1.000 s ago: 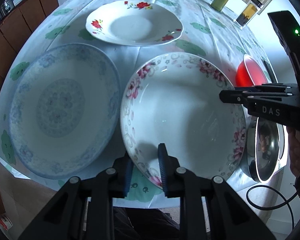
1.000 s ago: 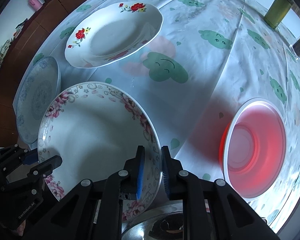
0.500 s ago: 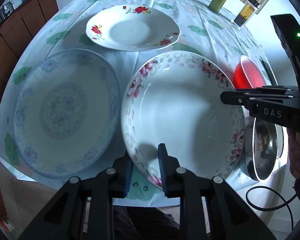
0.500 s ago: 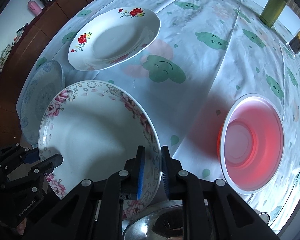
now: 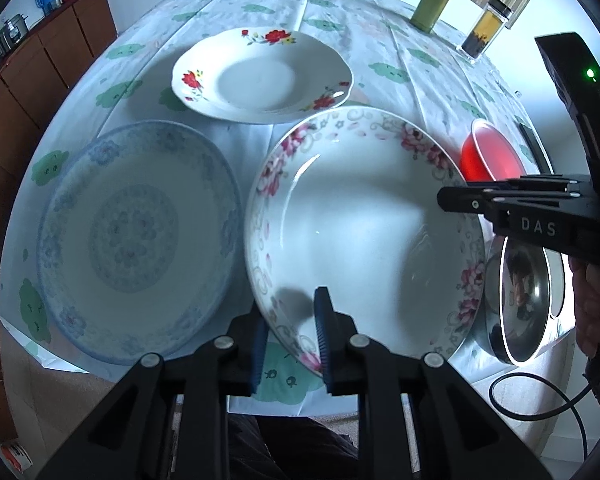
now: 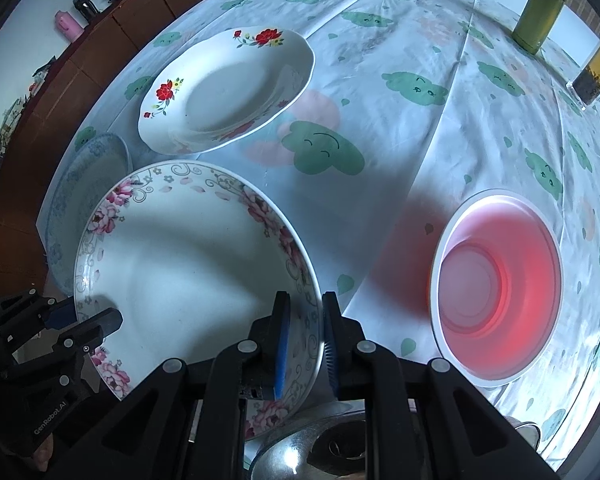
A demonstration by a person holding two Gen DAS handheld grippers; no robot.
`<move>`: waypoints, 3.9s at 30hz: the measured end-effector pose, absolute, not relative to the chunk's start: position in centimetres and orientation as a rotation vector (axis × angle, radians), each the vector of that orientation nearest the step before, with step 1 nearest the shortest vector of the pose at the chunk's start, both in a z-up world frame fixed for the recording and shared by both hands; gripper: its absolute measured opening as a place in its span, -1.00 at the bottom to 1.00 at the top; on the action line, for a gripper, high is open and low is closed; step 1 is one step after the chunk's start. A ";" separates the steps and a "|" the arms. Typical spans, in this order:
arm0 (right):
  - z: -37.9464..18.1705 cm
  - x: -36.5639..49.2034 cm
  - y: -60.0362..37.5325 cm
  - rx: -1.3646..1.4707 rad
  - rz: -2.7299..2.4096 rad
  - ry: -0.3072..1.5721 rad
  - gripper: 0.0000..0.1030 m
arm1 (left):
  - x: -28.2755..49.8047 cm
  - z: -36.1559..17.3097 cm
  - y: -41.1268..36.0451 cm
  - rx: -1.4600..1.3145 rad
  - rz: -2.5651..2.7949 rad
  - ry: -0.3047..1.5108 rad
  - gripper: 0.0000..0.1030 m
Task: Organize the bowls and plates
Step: 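Lift the pink-floral plate with both grippers toward the blue-patterned plate, then lower the pink-floral plate onto the blue-patterned plate with both grippers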
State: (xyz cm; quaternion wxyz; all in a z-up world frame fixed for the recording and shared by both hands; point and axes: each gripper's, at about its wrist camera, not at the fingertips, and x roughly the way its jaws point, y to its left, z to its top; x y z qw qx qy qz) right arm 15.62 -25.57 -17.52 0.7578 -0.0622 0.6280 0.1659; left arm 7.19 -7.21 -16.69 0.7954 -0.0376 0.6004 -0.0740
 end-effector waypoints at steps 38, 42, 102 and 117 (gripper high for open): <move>-15.2 15.1 -26.1 -0.119 0.348 1.312 -0.70 | 7.9 -14.1 -6.6 -0.059 -0.169 1.244 -0.62; -15.0 15.1 -25.5 -0.119 0.357 1.307 -0.70 | 8.0 -13.7 -5.8 -0.062 -0.158 1.238 -0.62; -15.9 17.1 -12.1 -0.159 0.449 1.331 -0.70 | 10.0 -14.1 6.9 -0.125 -0.034 1.256 -0.62; -16.1 16.9 -11.7 -0.157 0.472 1.331 -0.70 | 10.3 -14.3 7.8 -0.139 0.004 1.259 -0.62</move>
